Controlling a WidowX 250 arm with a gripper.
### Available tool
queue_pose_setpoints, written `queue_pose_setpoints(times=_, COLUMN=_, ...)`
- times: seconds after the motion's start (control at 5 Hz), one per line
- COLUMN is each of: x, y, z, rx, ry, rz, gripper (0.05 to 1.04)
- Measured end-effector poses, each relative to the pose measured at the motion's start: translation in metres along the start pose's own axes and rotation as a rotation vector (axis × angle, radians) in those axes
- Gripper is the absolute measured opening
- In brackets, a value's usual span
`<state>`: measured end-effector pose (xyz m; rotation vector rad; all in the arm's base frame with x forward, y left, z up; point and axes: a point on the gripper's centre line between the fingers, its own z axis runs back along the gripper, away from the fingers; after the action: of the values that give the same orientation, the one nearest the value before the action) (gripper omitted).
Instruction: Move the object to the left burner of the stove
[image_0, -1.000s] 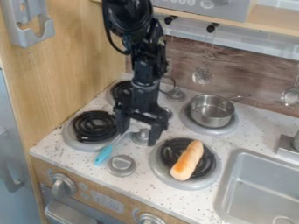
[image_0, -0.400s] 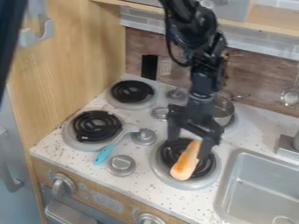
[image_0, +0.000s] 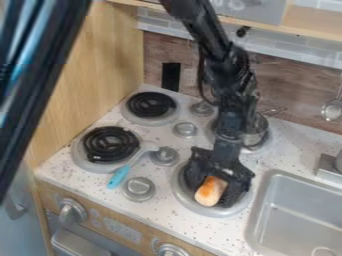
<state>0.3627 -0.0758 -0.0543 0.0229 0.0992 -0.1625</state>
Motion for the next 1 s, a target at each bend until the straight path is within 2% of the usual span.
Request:
queue_pose_setpoints(times=0.2, x=0.001, y=0.002, z=0.0, rx=0.011, ry=-0.008, rz=-0.019, gripper=0.7)
queue_pose_setpoints(times=0.4, x=-0.003, y=0.009, z=0.004, rx=0.022, ry=-0.028, rz=-0.019, gripper=0.619)
queue_pose_setpoints(times=0.6, x=-0.002, y=0.024, z=0.032, rx=0.017, ry=-0.098, rz=0.002, gripper=0.619)
queue_pose_setpoints(times=0.8, x=-0.011, y=0.072, z=0.04, rx=-0.013, ry=-0.113, rz=0.115, gripper=0.619)
queue_pose_setpoints(times=1.0, x=-0.023, y=0.113, z=0.038, rx=-0.009, ry=-0.092, rz=0.171, gripper=0.619)
